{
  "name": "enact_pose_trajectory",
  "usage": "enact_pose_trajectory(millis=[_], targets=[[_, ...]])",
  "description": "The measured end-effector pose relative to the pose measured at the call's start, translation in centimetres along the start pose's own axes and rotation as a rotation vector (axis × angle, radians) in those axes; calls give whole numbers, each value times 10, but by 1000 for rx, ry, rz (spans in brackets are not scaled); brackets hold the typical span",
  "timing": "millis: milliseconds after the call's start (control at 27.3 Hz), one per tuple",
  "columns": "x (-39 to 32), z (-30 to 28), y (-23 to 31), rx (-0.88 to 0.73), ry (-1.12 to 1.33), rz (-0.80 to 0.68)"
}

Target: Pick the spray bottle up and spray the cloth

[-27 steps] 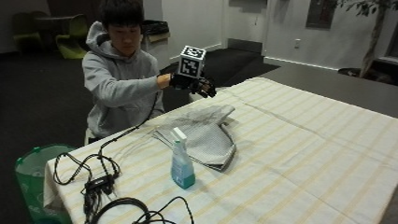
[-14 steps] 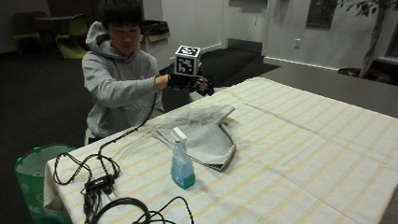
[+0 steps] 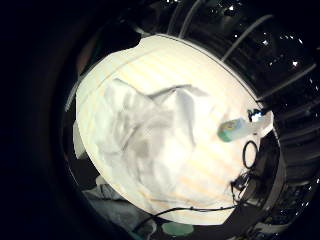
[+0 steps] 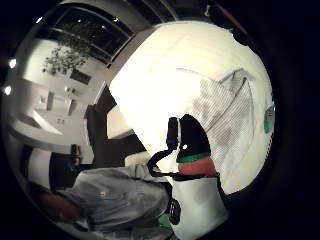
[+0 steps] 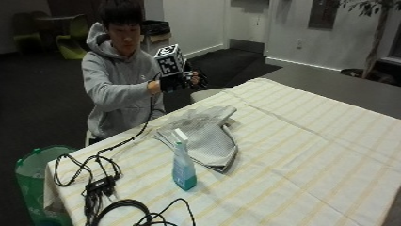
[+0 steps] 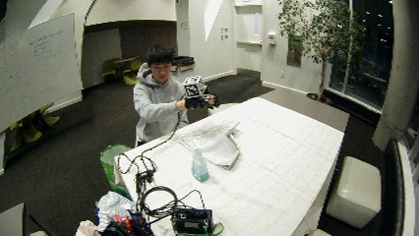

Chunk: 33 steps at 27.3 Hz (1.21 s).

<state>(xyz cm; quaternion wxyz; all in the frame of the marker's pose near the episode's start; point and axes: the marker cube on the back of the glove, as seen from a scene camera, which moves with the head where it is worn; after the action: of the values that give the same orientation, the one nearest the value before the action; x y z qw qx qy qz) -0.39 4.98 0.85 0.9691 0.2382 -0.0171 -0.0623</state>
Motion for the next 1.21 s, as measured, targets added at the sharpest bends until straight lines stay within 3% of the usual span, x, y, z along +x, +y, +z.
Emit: enact_pose_trajectory(millis=[257, 550, 843, 1026, 1210], targets=[[22, -3, 44, 219, 7, 3], [83, -2, 74, 452, -54, 216], [139, 10, 89, 588, -180, 443], [166, 13, 89, 620, -269, 691], [202, 25, 82, 670, -310, 684]])
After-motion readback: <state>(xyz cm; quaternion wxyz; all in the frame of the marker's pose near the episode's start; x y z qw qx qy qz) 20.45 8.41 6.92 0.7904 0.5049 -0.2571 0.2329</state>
